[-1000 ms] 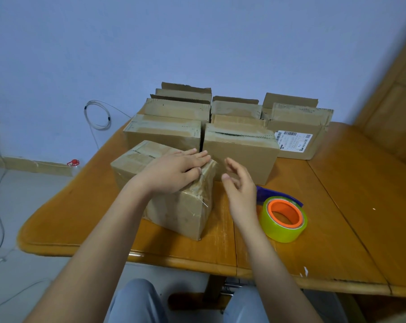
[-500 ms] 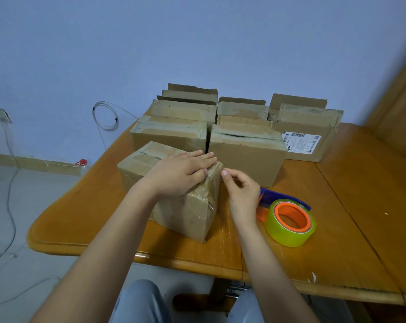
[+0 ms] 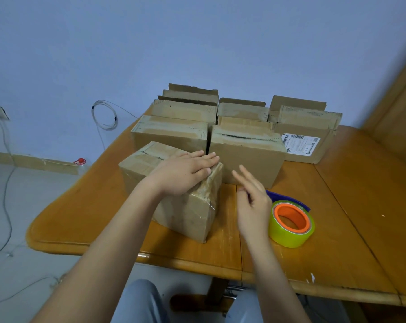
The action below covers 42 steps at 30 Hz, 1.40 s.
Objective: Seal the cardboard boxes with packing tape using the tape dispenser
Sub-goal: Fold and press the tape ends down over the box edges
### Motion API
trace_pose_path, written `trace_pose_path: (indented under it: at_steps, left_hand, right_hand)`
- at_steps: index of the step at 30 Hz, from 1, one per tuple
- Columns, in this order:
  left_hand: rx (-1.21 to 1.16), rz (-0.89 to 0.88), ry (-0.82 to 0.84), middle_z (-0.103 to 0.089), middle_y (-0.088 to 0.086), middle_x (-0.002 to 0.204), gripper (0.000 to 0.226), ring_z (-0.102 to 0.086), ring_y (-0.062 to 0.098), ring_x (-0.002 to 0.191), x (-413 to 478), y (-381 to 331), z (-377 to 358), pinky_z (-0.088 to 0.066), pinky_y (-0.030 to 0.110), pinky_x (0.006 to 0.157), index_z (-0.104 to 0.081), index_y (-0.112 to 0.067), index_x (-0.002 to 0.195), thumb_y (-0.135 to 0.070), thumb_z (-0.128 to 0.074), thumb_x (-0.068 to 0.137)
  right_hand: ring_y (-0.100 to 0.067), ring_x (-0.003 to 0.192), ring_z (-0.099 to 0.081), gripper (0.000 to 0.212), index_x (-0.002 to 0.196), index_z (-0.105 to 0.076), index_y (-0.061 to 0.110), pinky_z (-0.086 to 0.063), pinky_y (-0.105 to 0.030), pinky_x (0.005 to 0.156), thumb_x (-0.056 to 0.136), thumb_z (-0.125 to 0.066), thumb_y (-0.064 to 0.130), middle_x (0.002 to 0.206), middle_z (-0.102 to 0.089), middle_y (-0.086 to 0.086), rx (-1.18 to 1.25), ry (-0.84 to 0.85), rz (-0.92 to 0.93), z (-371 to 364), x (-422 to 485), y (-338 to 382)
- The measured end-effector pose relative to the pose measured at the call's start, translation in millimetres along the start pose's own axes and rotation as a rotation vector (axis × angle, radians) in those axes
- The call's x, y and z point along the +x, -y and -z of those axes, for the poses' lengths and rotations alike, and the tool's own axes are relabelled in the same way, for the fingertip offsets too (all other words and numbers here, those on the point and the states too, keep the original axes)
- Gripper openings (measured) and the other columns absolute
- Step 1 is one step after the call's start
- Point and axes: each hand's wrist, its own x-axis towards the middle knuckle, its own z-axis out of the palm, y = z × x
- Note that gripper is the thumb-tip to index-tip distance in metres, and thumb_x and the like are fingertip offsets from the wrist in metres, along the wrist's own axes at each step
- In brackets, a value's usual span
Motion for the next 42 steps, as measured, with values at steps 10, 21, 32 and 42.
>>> trace_pose_path:
  at_steps: [10, 21, 32, 42]
  left_hand:
    - [0.020, 0.053, -0.051, -0.018, -0.018, 0.157, 0.045, -0.011, 0.005, 0.146, 0.2, -4.5, -4.4, -0.008, 0.029, 0.116, -0.023, -0.033, 0.151, -0.033, -0.025, 0.106]
    - [0.033, 0.064, -0.085, -0.019, -0.017, 0.157, 0.045, -0.012, 0.006, 0.146, -3.1, -6.7, -6.0, -0.009, 0.029, 0.115, -0.024, -0.033, 0.151, -0.033, -0.024, 0.106]
    - [0.071, 0.056, -0.086, -0.018, -0.017, 0.158, 0.045, -0.012, 0.007, 0.147, -1.9, -7.1, -5.7, -0.012, 0.030, 0.115, -0.023, -0.033, 0.151, -0.034, -0.024, 0.106]
    - [0.103, 0.059, -0.057, -0.014, -0.016, 0.159, 0.046, -0.009, 0.009, 0.147, -1.8, -10.5, -4.8, -0.008, 0.030, 0.115, -0.019, -0.033, 0.152, -0.034, -0.022, 0.106]
  right_hand:
    - [-0.005, 0.110, -0.058, 0.029, 0.110, -0.069, 0.022, -0.044, -0.020, 0.093, 0.087, -0.058, 0.036, 0.113, -0.065, 0.012, 0.070, 0.134, 0.116, -1.6, -39.8, 31.8]
    - [-0.003, 0.103, -0.063, 0.032, 0.093, -0.071, 0.033, -0.048, -0.020, 0.089, 0.079, -0.073, 0.004, 0.104, -0.071, 0.015, 0.319, 0.003, -0.142, -13.3, -49.4, 43.2]
    - [-0.007, 0.087, -0.066, 0.023, 0.065, -0.074, 0.020, -0.050, -0.018, 0.076, 0.065, -0.077, -0.002, 0.083, -0.072, 0.004, 0.425, 0.247, -0.246, -2.2, -11.3, 29.2]
    - [-0.014, 0.113, -0.037, 0.091, 0.110, -0.036, 0.026, -0.039, -0.024, 0.094, 0.037, -0.086, 0.046, 0.115, -0.034, 0.006, -0.128, 0.678, -0.189, 1.7, 50.2, 25.5]
